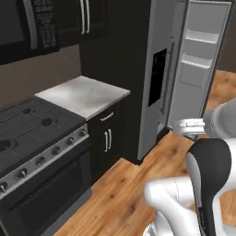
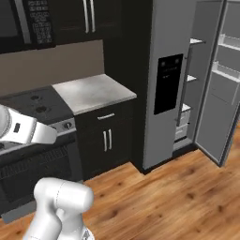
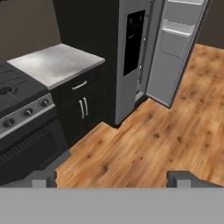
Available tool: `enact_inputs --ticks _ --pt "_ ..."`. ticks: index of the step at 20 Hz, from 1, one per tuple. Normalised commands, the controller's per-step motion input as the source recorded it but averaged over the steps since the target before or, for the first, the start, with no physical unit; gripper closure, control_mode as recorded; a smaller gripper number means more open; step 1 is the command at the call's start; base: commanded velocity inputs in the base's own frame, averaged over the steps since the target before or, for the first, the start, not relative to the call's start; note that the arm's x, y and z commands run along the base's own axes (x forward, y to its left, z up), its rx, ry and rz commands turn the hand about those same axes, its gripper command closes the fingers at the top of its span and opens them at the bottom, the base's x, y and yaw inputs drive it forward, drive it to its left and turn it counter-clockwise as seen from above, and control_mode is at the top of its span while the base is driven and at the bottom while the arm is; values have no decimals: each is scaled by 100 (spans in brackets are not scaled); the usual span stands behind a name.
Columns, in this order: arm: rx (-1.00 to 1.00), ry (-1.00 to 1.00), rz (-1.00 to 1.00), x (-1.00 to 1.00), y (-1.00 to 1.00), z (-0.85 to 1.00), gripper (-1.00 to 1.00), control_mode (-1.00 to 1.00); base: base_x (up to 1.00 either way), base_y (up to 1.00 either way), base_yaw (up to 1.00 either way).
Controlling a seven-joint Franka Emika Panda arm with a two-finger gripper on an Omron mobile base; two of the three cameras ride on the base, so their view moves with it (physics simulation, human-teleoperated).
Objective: Transport the chicken drumstick and sweet potato to the fridge. Place the chicken drumstick on the rack containing meat and place the sweet potato on the rack containing the vegetable, ensuring meats and vegetables are on different racks.
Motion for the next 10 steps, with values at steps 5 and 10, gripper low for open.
enact_inputs --ticks 5,10 --pt "0 0 0 0 0 0 -100 100 -100 31 38" --pt "0 0 0 0 0 0 -100 100 -100 100 30"
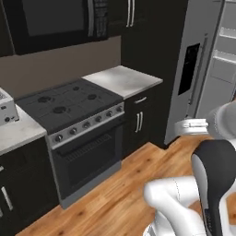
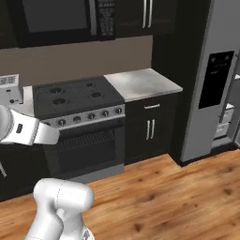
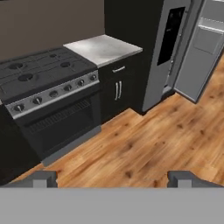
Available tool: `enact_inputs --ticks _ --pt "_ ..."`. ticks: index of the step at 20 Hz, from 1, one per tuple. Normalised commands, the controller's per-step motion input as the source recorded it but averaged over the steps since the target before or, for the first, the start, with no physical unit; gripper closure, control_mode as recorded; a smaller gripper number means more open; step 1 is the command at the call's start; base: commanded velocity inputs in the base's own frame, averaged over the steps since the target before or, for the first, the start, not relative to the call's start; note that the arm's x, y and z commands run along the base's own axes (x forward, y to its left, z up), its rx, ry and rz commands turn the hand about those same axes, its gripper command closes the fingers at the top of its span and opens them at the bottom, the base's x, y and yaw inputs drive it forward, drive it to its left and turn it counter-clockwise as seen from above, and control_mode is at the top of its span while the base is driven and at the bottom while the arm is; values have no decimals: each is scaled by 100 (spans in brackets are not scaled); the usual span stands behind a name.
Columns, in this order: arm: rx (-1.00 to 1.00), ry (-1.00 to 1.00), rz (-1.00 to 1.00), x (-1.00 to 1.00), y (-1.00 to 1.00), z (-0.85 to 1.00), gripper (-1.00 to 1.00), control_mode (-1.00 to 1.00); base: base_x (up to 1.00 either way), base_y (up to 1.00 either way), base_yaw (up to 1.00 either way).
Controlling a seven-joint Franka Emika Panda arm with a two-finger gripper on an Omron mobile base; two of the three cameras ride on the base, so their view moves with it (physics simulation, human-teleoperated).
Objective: Transport the chicken drumstick and sweet potato to the fridge. Place the chicken drumstick on the rack containing meat and place the sweet potato on the rack containing the vegetable, ensuring meats and vegetables are on different racks.
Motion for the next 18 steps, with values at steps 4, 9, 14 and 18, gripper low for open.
enact_inputs --ticks 4,9,14,18 --pt "0 0 0 0 0 0 -100 100 -100 100 32" --pt "0 0 0 0 0 0 -100 100 -100 18 29" --pt "0 0 0 0 0 0 -100 100 -100 1 27" --pt "0 0 0 0 0 0 -100 100 -100 6 23"
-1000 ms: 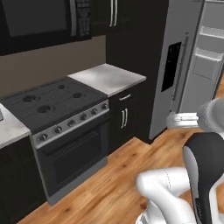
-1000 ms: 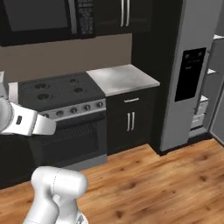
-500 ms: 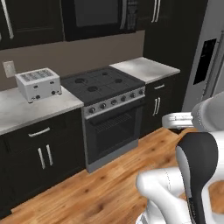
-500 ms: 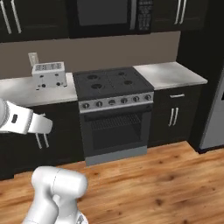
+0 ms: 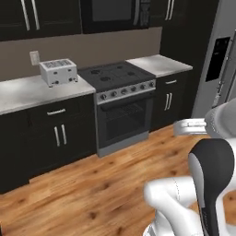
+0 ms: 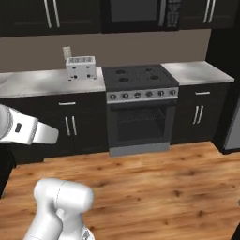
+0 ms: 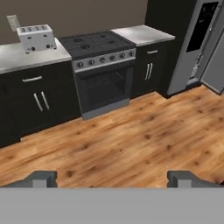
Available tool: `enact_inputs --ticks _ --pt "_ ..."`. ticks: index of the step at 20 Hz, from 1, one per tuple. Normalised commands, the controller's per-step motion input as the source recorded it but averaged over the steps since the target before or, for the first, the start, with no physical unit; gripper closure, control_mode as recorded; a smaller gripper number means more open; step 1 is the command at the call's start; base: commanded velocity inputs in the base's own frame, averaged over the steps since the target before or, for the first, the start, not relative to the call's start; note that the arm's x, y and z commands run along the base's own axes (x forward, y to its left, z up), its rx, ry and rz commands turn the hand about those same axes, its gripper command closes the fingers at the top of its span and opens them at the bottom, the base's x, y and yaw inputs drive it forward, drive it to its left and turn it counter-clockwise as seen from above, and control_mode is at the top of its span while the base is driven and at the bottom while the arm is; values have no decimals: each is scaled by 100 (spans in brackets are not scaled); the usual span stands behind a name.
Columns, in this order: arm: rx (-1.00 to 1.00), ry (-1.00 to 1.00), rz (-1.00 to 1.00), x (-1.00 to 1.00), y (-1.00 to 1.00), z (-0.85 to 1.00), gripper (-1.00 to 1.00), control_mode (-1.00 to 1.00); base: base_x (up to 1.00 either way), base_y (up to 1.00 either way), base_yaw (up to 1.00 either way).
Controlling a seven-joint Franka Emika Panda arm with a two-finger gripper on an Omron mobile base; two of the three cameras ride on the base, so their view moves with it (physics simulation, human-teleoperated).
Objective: Transport the chicken drumstick and sweet potato to the fridge. Place the chicken drumstick on the rack containing meat and place the sweet potato on the rack containing the vegetable, ensuring meats and vegetables are on different racks.
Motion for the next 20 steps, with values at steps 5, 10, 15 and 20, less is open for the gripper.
enact_inputs --ticks 5,10,15,20 --pt "0 0 0 0 0 0 -100 100 -100 24 21" --pt "0 0 0 0 0 0 -100 100 -100 -15 18" --pt "0 0 0 0 0 0 -100 100 -100 -79 12" --pt "0 0 0 0 0 0 -100 100 -100 -50 13"
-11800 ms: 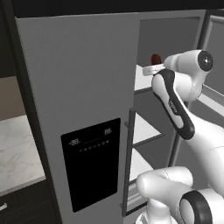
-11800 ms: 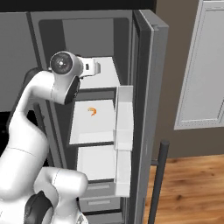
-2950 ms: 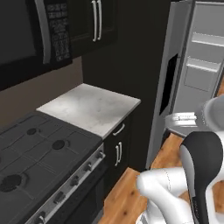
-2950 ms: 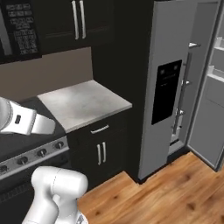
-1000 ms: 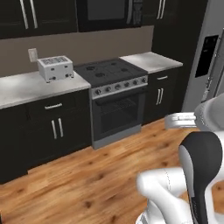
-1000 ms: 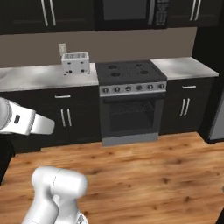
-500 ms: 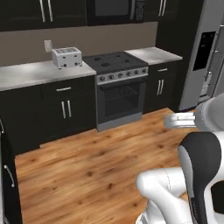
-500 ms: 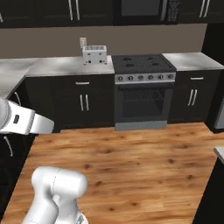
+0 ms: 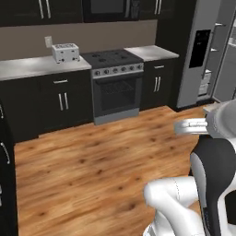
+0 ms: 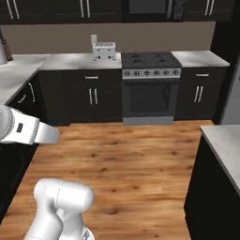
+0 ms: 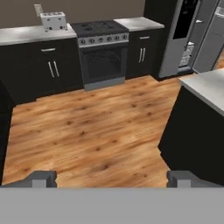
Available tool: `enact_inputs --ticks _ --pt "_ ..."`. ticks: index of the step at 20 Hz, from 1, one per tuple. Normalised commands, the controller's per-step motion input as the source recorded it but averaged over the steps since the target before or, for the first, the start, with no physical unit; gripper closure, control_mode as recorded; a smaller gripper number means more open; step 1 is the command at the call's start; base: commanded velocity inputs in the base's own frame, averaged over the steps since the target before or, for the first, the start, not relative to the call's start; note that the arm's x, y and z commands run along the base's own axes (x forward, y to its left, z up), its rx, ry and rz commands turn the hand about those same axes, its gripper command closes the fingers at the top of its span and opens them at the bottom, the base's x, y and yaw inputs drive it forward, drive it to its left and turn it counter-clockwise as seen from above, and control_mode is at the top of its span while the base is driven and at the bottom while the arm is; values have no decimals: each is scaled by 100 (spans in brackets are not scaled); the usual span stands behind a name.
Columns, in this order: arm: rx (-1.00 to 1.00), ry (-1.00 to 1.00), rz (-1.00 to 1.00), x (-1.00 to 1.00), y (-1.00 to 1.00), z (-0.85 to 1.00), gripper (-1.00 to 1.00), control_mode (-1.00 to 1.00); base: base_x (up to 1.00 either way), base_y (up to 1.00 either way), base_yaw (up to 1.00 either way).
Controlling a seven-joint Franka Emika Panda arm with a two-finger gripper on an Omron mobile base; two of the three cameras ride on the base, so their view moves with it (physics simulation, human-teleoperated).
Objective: Transport the chicken drumstick and sweet potato to the fridge. Place the chicken drumstick on the rack containing meat and place the sweet potato on the rack containing the vegetable, ensuring meats and vegetables are on different racks.
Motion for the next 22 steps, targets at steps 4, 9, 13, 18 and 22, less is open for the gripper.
enact_inputs --ticks 4,9,13,18,22 --pt "0 0 0 0 0 0 -100 100 -100 -34 20" --pt "0 0 0 0 0 0 -100 100 -100 -68 41" --pt "0 0 0 0 0 0 -100 100 -100 -77 41" --pt "0 0 0 0 0 0 -100 100 -100 -38 24" --pt "0 0 0 0 0 0 -100 100 -100 42 4"
